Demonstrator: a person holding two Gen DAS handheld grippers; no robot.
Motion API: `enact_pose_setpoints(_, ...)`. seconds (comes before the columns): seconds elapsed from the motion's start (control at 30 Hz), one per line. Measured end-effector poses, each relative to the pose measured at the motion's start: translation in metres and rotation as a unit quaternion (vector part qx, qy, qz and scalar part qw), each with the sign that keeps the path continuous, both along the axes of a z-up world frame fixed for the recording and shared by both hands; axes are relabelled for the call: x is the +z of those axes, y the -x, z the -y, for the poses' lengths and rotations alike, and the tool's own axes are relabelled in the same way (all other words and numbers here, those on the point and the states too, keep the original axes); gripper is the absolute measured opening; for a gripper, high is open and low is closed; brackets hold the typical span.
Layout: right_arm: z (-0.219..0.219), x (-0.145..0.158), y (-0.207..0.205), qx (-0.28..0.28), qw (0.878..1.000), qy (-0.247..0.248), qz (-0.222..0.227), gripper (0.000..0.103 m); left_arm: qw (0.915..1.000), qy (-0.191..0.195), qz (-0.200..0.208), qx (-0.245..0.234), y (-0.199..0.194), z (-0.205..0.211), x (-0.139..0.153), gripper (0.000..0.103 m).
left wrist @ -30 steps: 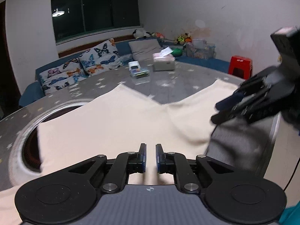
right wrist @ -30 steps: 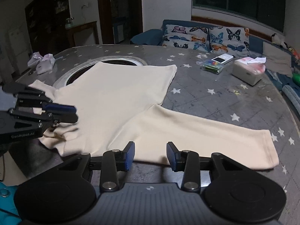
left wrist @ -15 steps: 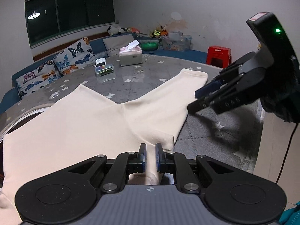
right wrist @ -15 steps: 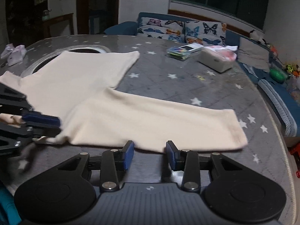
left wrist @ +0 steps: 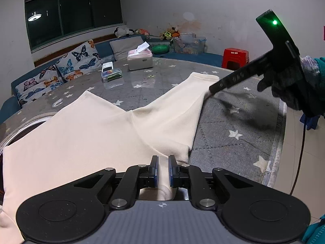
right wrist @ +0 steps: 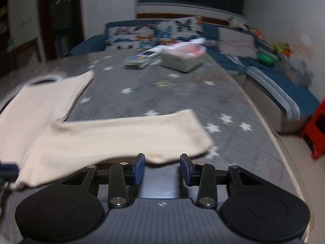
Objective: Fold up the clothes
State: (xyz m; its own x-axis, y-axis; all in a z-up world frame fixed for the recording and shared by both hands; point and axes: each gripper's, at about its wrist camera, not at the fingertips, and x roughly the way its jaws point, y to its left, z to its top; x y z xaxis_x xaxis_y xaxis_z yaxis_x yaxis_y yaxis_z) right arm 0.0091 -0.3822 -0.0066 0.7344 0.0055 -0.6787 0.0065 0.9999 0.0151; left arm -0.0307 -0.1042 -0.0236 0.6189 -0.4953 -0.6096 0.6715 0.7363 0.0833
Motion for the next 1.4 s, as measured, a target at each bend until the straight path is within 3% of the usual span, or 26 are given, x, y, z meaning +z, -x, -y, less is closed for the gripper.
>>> enact_pose_setpoints(0.27, 0.031, -0.008, -0.022, -0.066, 0.997, -0.045, -0.001, 0.035, 1.0, -0.003, 0.001, 0.003, 0.001, 0.001, 0.001, 0.013)
enact_pose_setpoints(0.3, 0.032, -0.007, -0.022, -0.067, 0.997, -0.043, 0.003, 0.031, 1.0, -0.004, 0.001, 0.003, 0.001, 0.001, 0.001, 0.013)
enact_pose_setpoints(0.33, 0.032, -0.006, -0.023, -0.068, 0.997, -0.042, 0.007, 0.016, 1.0, -0.004, 0.001, 0.003, 0.0, 0.001, 0.001, 0.014)
enact_pose_setpoints(0.37, 0.032, -0.004, -0.023, -0.069, 0.997, -0.04, 0.011, 0.01, 1.0, -0.004, 0.0, 0.003, -0.001, 0.001, 0.002, 0.014)
enact_pose_setpoints(0.47, 0.033, 0.0, -0.023, -0.071, 0.997, -0.034, 0.024, 0.006, 1.0, -0.005, 0.0, 0.0, -0.001, 0.002, 0.003, 0.014)
enact_pose_setpoints(0.57, 0.039, 0.012, -0.023, -0.077, 0.996, -0.031, 0.043, 0.005, 1.0, -0.006, 0.001, -0.001, -0.002, 0.002, 0.001, 0.014)
enact_pose_setpoints(0.73, 0.036, 0.005, -0.027, -0.072, 0.996, -0.028, 0.031, 0.005, 1.0, -0.003, 0.001, 0.002, -0.002, 0.002, 0.001, 0.015)
enact_pose_setpoints(0.87, 0.034, 0.011, -0.025, -0.067, 0.996, -0.037, 0.039, 0.005, 0.9999, 0.004, 0.003, 0.01, -0.002, -0.003, 0.007, 0.027)
enact_pose_setpoints(1.17, -0.008, 0.085, -0.009, 0.032, 0.993, -0.049, 0.098, 0.005, 0.9967, 0.038, -0.002, 0.072, -0.01, -0.036, 0.019, 0.027)
enact_pose_setpoints(1.4, -0.094, 0.135, -0.001, 0.174, 0.976, -0.042, 0.127, 0.005, 0.988, 0.059, -0.007, 0.143, -0.007, -0.085, 0.021, 0.027)
